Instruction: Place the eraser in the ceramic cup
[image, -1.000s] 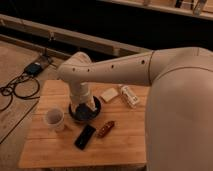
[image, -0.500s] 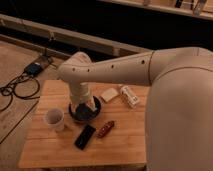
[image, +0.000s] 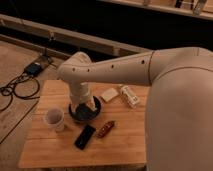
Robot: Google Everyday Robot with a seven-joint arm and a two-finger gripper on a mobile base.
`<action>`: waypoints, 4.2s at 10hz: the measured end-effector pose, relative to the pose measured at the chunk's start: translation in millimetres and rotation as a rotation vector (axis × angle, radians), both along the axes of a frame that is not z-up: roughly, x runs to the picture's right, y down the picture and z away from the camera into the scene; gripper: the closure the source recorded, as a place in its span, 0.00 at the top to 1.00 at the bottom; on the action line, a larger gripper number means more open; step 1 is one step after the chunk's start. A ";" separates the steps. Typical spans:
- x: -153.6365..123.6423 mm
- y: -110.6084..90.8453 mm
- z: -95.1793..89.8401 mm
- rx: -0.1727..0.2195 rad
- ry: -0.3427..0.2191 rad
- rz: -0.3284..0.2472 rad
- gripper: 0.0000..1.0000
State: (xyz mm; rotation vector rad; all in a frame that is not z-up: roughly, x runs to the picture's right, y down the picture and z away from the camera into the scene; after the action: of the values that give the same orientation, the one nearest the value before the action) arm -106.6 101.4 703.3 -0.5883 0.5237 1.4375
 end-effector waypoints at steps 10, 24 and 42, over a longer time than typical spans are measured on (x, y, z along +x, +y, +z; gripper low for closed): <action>11.7 75.2 21.2 -0.033 0.176 0.199 0.65; -3.7 128.1 74.3 -0.084 0.019 0.061 0.65; -2.8 154.3 104.3 -0.173 0.028 0.121 0.37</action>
State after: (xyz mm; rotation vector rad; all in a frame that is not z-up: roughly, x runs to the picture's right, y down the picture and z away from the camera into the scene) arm -109.4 255.7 807.6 -0.7484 0.6482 1.5262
